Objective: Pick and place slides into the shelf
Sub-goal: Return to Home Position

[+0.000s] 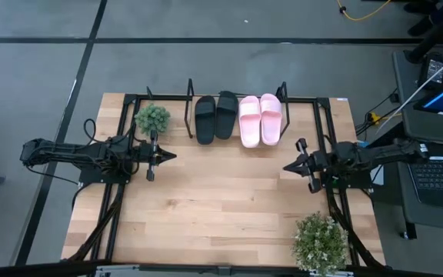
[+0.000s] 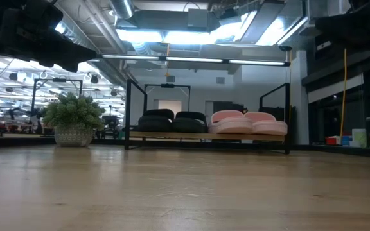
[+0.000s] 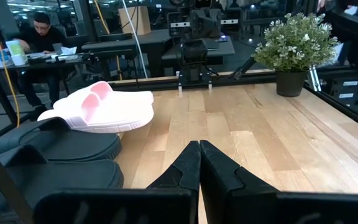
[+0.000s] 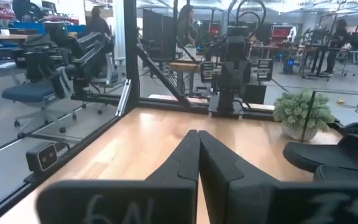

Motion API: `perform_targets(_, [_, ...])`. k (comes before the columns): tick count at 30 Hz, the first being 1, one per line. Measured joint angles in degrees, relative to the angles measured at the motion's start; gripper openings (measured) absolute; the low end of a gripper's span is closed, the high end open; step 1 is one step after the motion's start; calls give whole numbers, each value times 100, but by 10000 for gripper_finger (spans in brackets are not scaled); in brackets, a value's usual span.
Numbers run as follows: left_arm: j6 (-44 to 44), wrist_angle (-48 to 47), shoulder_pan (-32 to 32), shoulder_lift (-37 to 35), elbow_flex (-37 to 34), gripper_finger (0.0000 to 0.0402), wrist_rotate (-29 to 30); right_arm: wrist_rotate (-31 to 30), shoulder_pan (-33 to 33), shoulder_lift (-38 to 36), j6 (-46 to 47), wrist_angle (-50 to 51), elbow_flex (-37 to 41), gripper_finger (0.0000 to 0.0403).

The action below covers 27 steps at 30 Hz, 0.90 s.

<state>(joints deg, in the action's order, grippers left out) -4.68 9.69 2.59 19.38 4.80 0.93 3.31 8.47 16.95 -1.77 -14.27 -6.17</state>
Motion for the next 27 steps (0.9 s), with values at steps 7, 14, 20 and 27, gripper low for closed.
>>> perform_targets(7, [1,0,0,0,0,0,2,-2,0,-904,-29,491,0,10])
perform_targets(14, [-1,0,0,0,0,0,2,-2,0,-1419,-452,1164,0,10])
perform_targets(20, [-1,0,2,0,2,0,2,-2,0,-1694,-711,834,492,10])
perform_targets(27, [-1,2,2,0,4,0,2,139,-4,-1692,-595,678,579,10])
